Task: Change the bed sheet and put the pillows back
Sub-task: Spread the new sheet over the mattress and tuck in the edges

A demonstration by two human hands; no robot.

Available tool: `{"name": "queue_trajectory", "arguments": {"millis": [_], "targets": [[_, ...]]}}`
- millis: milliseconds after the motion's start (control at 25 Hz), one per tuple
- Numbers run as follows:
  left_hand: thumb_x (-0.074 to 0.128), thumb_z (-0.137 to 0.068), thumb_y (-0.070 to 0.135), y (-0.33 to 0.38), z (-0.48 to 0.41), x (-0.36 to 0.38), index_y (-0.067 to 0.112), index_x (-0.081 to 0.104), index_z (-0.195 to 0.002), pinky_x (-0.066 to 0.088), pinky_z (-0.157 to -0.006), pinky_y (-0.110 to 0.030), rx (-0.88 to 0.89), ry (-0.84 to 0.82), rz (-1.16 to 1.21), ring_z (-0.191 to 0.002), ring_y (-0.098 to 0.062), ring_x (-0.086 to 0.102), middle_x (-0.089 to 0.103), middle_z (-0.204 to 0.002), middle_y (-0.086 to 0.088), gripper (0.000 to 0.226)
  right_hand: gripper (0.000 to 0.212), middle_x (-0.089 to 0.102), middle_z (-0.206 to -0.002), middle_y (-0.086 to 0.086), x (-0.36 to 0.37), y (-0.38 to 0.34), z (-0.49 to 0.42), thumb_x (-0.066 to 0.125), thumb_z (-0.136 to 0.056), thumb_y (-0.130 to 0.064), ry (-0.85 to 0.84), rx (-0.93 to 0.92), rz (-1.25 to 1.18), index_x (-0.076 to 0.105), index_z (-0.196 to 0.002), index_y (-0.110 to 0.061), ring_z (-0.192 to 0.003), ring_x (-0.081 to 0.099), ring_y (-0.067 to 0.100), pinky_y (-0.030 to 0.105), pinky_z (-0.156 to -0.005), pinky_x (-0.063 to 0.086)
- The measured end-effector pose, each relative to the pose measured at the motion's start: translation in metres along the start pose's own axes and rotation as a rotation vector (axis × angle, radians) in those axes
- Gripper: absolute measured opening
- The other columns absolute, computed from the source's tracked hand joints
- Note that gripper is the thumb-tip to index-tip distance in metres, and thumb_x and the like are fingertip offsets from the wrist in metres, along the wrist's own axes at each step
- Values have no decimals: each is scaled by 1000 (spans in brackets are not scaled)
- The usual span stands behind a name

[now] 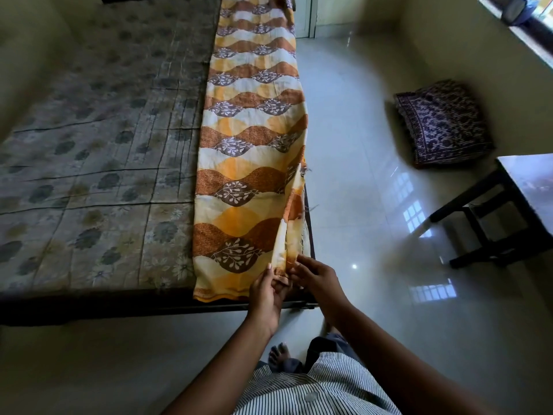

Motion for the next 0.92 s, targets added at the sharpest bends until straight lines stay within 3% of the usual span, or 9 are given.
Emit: {"name": "queue_trajectory", "arguments": {"millis": [80, 160, 280, 440, 560, 680, 800, 920], "targets": [[40, -99, 20, -2, 3, 3, 5, 56, -109, 56, -64, -25, -45, -47, 69, -84, -22, 61, 63, -97, -13, 24, 36, 71, -103, 9, 0, 3, -1, 65, -84, -25, 34, 8, 1, 63, -116, -8, -87, 70, 16, 29, -76, 58], [38, -99, 19, -3, 4, 3, 5, 57, -110, 58, -63, -24, -70, -90, 93, -88, -22, 63, 64, -104, -15, 26, 65, 71, -103, 6, 0, 7, -3, 75, -65, -50, 80, 16, 78, 65, -115, -10, -88, 70, 16, 37, -82, 57], [36, -99, 20, -5, 5, 4, 3, 55, -116, 56, -68, -27, -89, -125, 62, -95, -23, 63, 65, -108, -17, 31, 81, 73, -95, -3, 0, 3, -4, 72, -47, -74, 169, -27, 369, 69, -103, -17, -86, 70, 12, 38, -78, 58], [36, -99, 21, -3, 11, 6, 6, 58, -113, 51, -73, -31, -48, -165, -40, -89, -22, 60, 65, -99, -14, 30, 38, 73, -87, 1, 7, -15, 4, 78, -70, -41, 307, -177, 541, 72, -97, -14, -70, 65, 3, 18, -63, 56], [37, -99, 20, 1, 15, 6, 9, 59, -113, 54, -66, -27, -6, -150, -80, -92, -21, 62, 66, -101, -11, 28, 27, 74, -87, 4, 8, -19, 5, 73, -79, -30, 348, -207, 545, 73, -99, -12, -62, 61, 0, 10, -55, 49], [39, -99, 17, 4, 11, 1, 3, 54, -120, 57, -63, -22, 0, -113, -52, -88, -20, 63, 64, -103, -14, 30, 17, 74, -88, 6, 3, -12, -1, 69, -82, -27, 323, -161, 449, 74, -93, -15, -67, 64, 3, 16, -61, 53], [39, -98, 13, 12, 8, 4, -4, 47, -125, 57, -62, -24, 10, -101, 12, -88, -24, 63, 60, -111, -21, 32, 8, 74, -86, 6, -10, -1, -5, 67, -85, -27, 301, -111, 207, 73, -85, -22, -75, 70, 10, 31, -75, 57], [40, -98, 12, 23, 4, -1, 2, 46, -118, 52, -79, -34, 21, -43, 48, -103, -29, 55, 51, -120, -21, 24, 14, 72, -85, 7, -41, 14, -1, 60, -90, -23, 369, -91, 107, 71, -92, -15, -72, 69, 11, 31, -73, 57]]}}
Point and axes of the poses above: each hand's wrist, its own z-axis away from the middle knuckle, its own x-axis out of the palm, y = z × x, the point moved 7 cm from there along -z, towards the middle knuckle
